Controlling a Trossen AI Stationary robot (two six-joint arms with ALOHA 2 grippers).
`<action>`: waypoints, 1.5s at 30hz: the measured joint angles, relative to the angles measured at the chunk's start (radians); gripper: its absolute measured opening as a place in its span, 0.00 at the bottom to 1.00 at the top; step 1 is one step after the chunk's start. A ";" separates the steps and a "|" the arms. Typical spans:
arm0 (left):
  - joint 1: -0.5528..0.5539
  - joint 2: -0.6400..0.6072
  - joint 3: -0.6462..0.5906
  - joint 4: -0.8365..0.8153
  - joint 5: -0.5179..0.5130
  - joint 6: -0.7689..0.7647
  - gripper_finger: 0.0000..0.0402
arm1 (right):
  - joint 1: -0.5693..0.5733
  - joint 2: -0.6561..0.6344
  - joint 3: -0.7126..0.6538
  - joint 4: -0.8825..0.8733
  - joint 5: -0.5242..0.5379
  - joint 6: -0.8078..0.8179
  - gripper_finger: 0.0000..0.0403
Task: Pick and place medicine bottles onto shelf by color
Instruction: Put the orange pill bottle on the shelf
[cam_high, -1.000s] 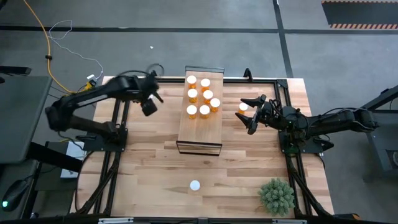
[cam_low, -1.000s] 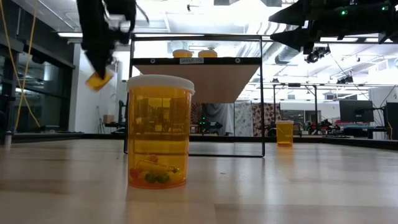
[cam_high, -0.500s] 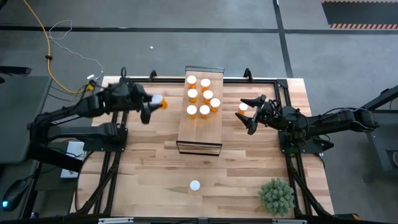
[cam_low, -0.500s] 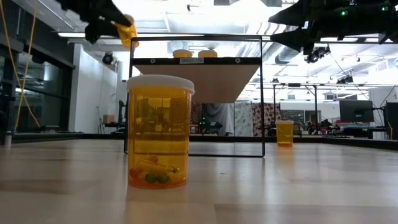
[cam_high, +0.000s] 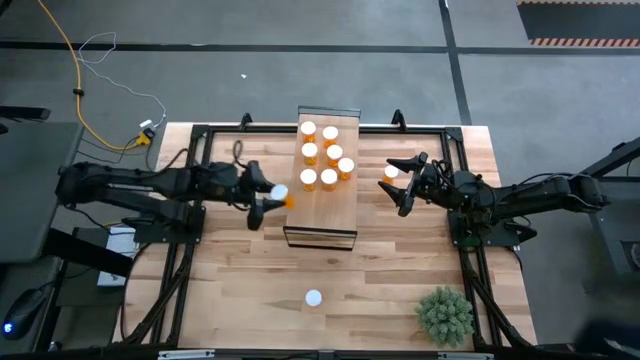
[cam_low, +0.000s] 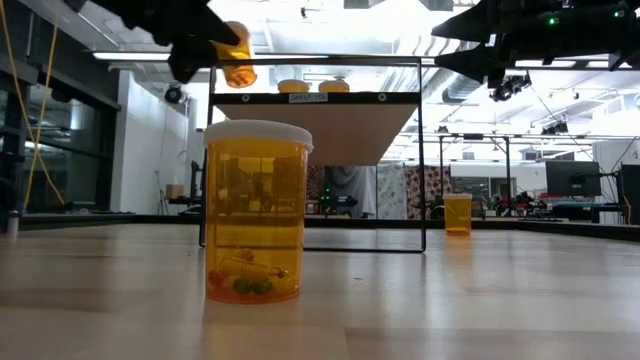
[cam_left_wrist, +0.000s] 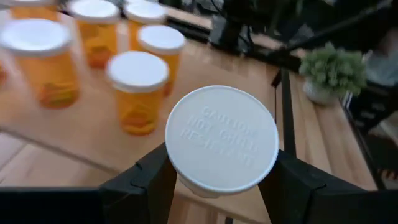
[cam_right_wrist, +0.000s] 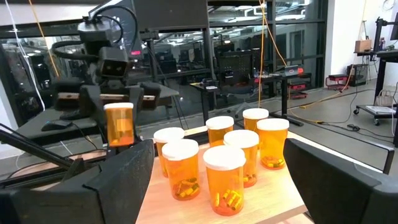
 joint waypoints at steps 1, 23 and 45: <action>-0.008 0.032 0.019 -0.004 -0.001 0.011 0.46 | 0.000 0.000 0.000 0.000 0.000 0.000 0.87; -0.046 0.322 0.176 -0.044 -0.031 0.233 0.47 | 0.000 0.000 0.000 -0.007 0.001 0.000 0.87; -0.068 0.289 0.393 -0.272 -0.125 0.225 0.73 | 0.000 0.000 0.000 -0.007 0.001 0.000 0.87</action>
